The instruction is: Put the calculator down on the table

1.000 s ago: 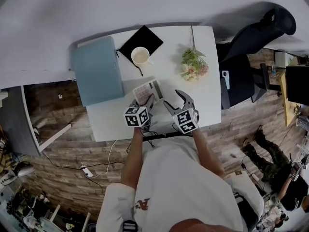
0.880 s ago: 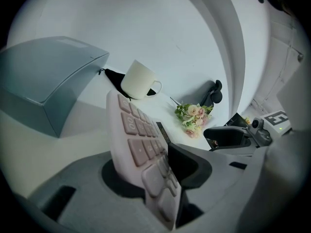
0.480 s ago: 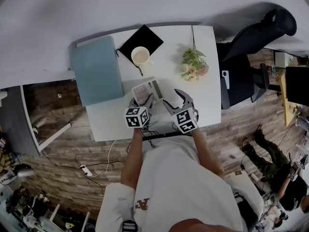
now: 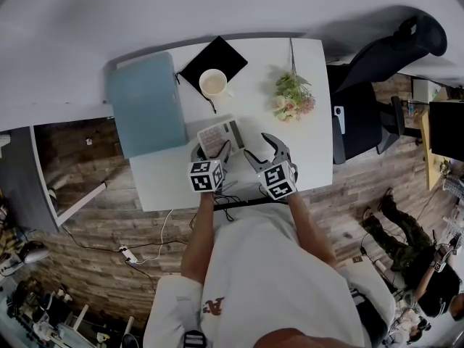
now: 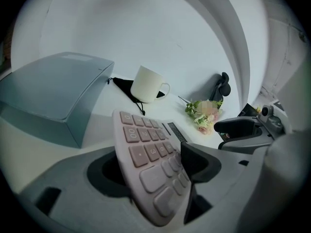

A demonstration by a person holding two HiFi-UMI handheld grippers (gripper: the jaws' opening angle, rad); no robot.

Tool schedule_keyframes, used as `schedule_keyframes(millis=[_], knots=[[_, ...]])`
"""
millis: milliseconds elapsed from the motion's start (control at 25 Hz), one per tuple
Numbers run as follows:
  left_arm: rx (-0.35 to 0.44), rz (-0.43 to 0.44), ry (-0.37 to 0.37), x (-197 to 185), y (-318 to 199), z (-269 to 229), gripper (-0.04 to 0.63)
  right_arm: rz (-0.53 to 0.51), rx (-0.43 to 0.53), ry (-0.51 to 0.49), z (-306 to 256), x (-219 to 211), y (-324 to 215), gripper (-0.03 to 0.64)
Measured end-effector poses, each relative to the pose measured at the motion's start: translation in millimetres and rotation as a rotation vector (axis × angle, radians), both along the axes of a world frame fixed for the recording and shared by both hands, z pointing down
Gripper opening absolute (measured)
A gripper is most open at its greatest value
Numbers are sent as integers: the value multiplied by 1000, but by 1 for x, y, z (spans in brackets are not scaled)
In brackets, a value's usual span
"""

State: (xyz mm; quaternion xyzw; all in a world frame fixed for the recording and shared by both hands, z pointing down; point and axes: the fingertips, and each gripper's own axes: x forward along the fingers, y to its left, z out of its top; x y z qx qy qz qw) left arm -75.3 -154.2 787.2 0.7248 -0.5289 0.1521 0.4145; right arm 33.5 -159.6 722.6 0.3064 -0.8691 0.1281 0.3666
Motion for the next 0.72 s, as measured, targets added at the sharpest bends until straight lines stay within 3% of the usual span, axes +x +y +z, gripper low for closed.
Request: schedule_keyframes(millis=[720], knots=[[-11,-32,-100,-16,3,2,420,0,4,9,-4,-8,4,302]])
